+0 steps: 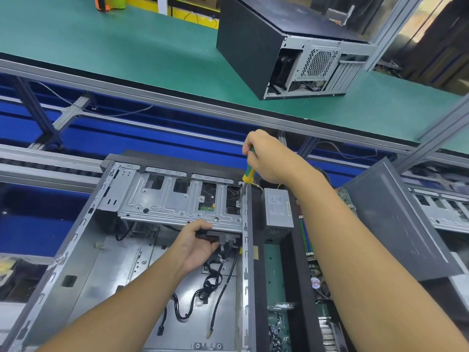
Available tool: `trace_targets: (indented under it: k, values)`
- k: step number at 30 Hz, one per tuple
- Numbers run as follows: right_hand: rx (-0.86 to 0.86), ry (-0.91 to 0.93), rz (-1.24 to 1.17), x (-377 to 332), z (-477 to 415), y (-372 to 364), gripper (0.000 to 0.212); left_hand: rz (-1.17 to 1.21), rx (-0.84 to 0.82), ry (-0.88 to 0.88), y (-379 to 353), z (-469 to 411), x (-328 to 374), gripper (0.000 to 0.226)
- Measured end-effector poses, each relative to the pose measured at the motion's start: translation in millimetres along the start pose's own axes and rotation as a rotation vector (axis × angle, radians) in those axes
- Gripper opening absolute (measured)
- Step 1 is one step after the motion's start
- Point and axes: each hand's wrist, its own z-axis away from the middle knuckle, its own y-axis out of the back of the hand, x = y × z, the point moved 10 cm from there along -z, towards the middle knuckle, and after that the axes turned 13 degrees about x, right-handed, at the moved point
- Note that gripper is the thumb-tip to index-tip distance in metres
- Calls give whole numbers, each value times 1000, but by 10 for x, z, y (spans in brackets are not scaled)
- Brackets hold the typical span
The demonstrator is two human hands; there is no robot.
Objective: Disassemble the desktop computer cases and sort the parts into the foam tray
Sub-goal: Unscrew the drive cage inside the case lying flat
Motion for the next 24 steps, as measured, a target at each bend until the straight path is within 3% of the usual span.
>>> trace_targets:
  k: [11,15,19,24]
  values:
    - [-72,11,46,-120,-46,-106,13,17,44,11,-40,0,-6,28]
    - [-62,-62,14,-46,-85,-138,14,19,69,4,-32,9,10,29]
    - [63,-34,178,-59,-97,-60,36,15,82,-2,-30,34,16,32]
    - [-4,-38,52,-77,-78,-103,12,-11,97,-2,-31,48,23,28]
